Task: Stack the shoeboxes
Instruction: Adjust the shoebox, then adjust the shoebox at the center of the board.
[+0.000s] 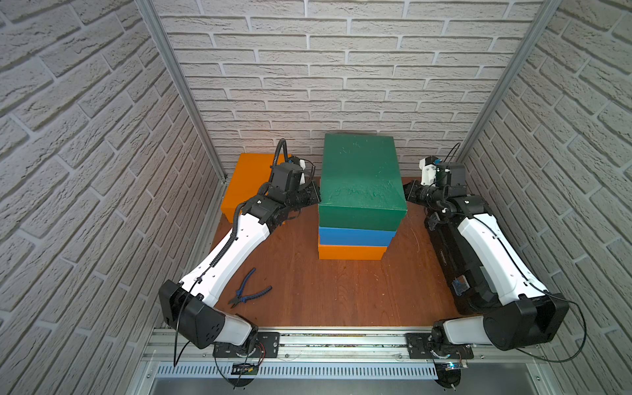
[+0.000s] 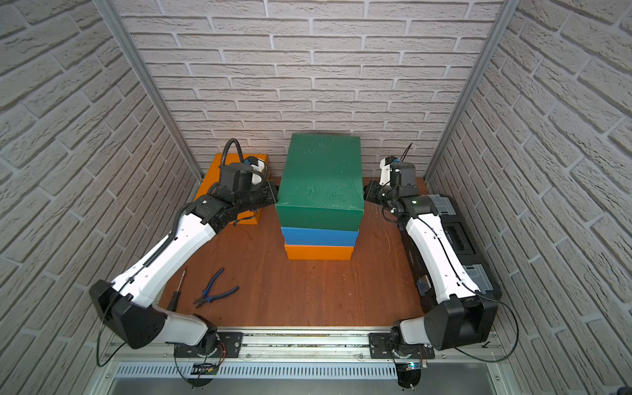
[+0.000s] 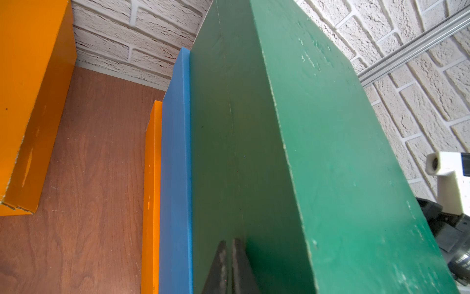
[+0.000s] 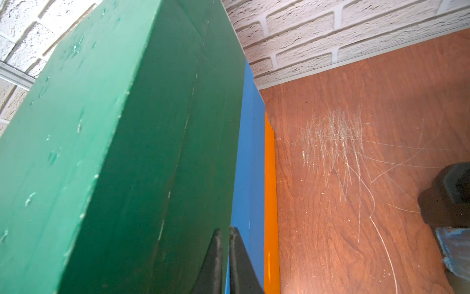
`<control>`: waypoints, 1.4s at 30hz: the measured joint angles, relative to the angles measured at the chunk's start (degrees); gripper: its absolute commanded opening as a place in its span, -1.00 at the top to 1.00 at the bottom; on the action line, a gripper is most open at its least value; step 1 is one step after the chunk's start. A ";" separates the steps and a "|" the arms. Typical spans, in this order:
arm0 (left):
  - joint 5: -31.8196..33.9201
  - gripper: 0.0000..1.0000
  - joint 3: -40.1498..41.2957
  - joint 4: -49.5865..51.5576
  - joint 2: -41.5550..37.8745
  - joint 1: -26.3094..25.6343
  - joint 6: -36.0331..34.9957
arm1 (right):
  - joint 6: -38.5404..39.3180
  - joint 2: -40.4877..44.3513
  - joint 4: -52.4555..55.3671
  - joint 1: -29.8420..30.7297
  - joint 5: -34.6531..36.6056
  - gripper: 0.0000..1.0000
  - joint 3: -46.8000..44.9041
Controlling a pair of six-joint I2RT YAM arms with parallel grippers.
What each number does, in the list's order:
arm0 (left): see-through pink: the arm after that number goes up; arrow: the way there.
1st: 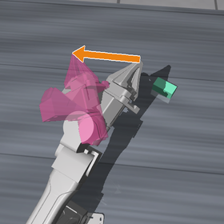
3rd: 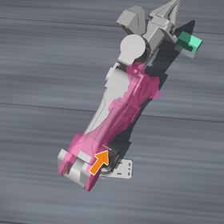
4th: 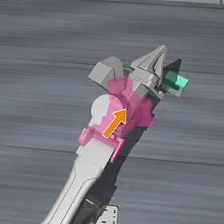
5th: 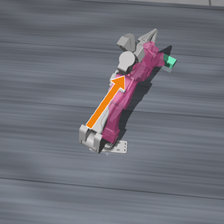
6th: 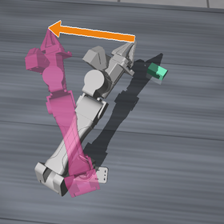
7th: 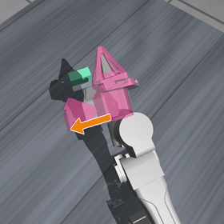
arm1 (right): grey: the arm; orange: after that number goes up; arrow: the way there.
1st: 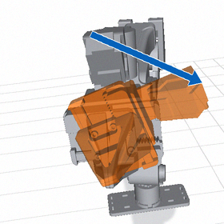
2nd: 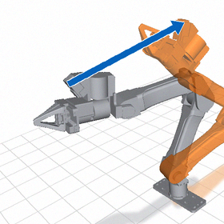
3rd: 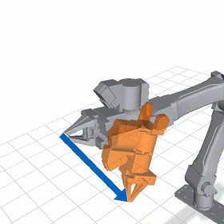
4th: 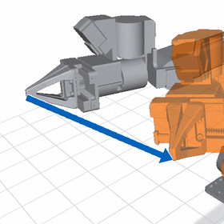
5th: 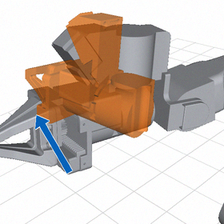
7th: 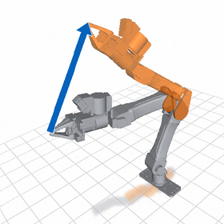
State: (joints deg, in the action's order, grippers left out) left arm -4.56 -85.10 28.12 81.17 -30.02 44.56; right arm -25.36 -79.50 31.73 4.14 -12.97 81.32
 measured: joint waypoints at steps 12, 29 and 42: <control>4.59 0.78 -0.76 7.19 -5.44 16.59 -4.07 | 2.29 15.93 2.12 -0.66 5.49 0.76 -13.22; 9.73 0.86 -20.02 16.74 27.06 25.46 -6.93 | 4.98 40.11 8.33 7.78 15.58 0.76 -34.07; 18.91 0.86 -23.80 22.10 32.63 26.88 -8.13 | 6.82 38.58 7.91 7.78 15.45 0.77 -34.40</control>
State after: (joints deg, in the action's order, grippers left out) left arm 14.35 -108.90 50.22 113.80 -3.14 36.42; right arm -18.55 -40.93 39.64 11.92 2.48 46.92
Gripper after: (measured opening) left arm 0.070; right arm 0.118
